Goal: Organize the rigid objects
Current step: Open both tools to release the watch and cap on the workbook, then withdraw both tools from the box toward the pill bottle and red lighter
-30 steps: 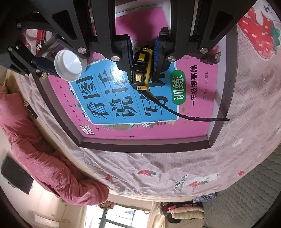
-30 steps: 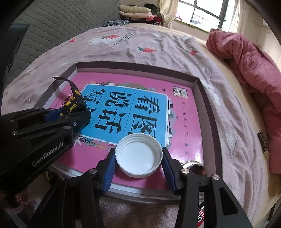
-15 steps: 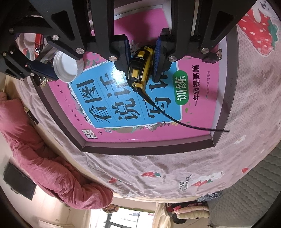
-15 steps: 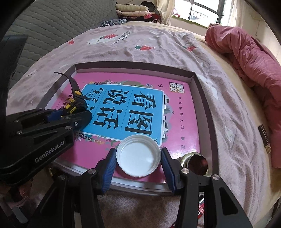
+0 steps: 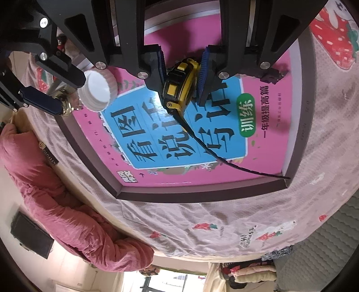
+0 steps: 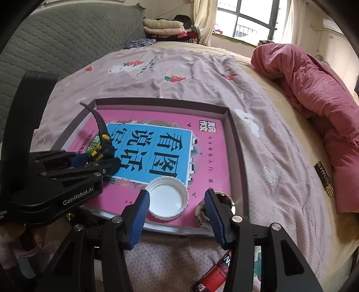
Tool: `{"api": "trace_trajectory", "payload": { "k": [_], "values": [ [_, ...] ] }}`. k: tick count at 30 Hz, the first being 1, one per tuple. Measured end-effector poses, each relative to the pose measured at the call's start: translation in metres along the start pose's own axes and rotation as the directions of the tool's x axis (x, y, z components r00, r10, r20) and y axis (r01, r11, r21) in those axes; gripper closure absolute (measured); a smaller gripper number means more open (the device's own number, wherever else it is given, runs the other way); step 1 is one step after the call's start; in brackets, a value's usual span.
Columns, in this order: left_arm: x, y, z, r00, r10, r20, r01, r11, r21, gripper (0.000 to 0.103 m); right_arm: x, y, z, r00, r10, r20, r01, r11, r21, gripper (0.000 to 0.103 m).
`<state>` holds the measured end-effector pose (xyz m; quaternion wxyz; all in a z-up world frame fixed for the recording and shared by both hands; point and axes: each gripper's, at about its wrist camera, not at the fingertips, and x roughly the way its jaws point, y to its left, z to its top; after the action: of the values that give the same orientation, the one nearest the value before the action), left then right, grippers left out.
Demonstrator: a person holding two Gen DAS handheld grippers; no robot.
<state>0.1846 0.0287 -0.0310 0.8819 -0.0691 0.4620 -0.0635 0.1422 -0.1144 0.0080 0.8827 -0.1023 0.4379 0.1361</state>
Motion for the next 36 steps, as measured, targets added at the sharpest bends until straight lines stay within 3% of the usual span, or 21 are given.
{"api": "trace_trajectory", "payload": {
  "k": [2,6,9,14,20,30,36],
  "values": [
    [0.0,-0.003,-0.001,1.0,-0.001,-0.003,0.001,1.0,0.014,0.077,-0.001,-0.002,-0.001,1.0,0.0,0.0,0.0,1.0,0.013,0.052],
    [0.0,-0.009,-0.001,1.0,-0.014,-0.014,0.015,0.999,0.032,0.063,-0.004,-0.005,-0.005,1.0,0.002,0.003,-0.002,0.999,0.039,0.052],
    [-0.001,-0.011,-0.002,1.0,-0.022,-0.021,0.023,0.999,0.036,0.059,-0.007,-0.009,-0.006,1.0,-0.002,0.013,0.001,0.999,0.053,0.052],
    [-0.004,-0.005,-0.003,0.997,-0.076,-0.034,0.075,0.997,-0.018,0.052,-0.011,-0.019,-0.006,1.0,0.006,0.025,-0.008,0.995,0.098,0.052],
    [-0.01,-0.004,-0.007,0.998,-0.061,-0.02,0.06,0.998,-0.016,0.046,-0.02,-0.028,-0.007,0.999,0.012,0.036,-0.016,0.992,0.127,0.051],
    [-0.046,0.002,-0.013,0.991,-0.093,0.093,0.098,0.994,-0.057,0.037,-0.032,-0.039,-0.011,0.997,0.03,0.068,-0.041,0.986,0.162,0.047],
    [-0.057,0.005,-0.019,0.991,-0.082,0.104,0.091,0.992,-0.085,0.036,-0.04,-0.042,-0.012,0.996,0.029,0.083,-0.042,0.985,0.17,0.047]
  ]
}}
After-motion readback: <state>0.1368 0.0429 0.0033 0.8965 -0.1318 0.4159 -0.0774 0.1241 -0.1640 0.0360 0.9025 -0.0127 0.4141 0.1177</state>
